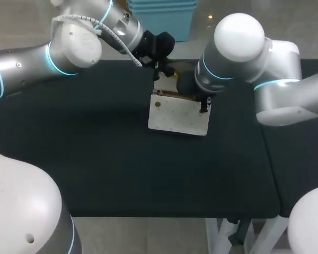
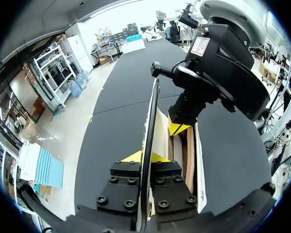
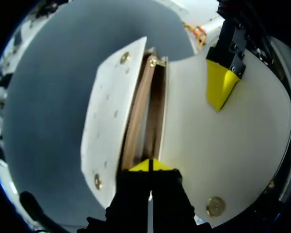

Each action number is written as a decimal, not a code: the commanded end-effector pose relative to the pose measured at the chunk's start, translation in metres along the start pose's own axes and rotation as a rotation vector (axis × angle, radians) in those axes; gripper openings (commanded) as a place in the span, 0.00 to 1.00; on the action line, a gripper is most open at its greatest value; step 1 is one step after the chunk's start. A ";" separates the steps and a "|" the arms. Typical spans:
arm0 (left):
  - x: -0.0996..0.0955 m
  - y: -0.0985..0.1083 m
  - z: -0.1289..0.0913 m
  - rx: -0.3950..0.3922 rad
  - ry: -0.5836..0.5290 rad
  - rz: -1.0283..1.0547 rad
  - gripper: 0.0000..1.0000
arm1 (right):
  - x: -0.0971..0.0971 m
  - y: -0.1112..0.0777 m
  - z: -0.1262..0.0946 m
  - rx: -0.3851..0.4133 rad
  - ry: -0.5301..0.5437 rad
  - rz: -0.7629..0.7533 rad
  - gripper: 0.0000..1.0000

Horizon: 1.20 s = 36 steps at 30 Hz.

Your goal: Pick up the bag, open it, inspect its contents, close it, and place it on the opposite side

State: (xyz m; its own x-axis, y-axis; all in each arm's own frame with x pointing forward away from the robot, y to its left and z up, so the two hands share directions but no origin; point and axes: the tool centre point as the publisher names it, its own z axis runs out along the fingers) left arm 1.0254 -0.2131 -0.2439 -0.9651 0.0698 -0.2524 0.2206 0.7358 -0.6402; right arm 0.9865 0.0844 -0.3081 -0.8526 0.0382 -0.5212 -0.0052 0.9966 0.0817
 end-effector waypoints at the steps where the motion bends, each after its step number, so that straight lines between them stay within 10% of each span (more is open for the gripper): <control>1: 0.002 0.002 -0.003 0.020 -0.013 0.002 0.00 | -0.006 0.000 0.007 0.002 0.012 -0.003 0.00; 36: 0.008 0.010 -0.005 0.069 -0.089 -0.064 0.00 | 0.029 0.008 -0.001 0.035 0.186 0.018 0.00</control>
State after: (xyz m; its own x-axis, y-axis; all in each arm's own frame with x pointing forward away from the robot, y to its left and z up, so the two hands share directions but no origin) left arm 1.0193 -0.2018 -0.2480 -0.9626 -0.0341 -0.2687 0.1715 0.6912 -0.7020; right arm 0.9637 0.0918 -0.3189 -0.9349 0.0465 -0.3519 0.0267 0.9978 0.0608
